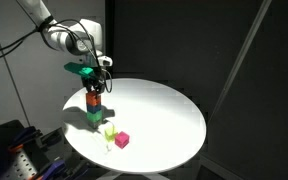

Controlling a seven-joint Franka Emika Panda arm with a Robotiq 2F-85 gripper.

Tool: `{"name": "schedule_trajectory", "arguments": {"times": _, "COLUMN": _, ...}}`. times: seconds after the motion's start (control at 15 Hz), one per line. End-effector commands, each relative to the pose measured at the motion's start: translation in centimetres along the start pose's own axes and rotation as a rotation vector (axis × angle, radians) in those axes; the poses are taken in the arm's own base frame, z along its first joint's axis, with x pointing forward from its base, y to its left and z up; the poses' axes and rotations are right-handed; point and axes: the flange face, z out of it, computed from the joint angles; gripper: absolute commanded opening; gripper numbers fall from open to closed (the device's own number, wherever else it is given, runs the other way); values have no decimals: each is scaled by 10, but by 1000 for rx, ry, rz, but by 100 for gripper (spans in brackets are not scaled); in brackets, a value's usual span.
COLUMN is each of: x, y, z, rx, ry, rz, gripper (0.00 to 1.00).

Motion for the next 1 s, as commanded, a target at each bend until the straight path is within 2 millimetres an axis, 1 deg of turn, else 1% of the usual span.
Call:
{"name": "schedule_trajectory", "arguments": {"times": 0.0, "x": 4, "y": 2, "z": -7, "rx": -9, "ry": 8, "rz": -16, "gripper": 28}}
{"name": "schedule_trajectory", "arguments": {"times": 0.53, "x": 6, "y": 3, "z": -23, "rx": -11, "ry": 28, "rz": -14, "gripper": 27}}
{"name": "schedule_trajectory", "arguments": {"times": 0.73, "x": 8, "y": 8, "z": -26, "rx": -14, "ry": 34, "rz": -5, "gripper": 27}}
{"name": "schedule_trajectory", "arguments": {"times": 0.93, "x": 9, "y": 17, "z": -27, "rx": -17, "ry": 36, "rz": 13, "gripper": 27}}
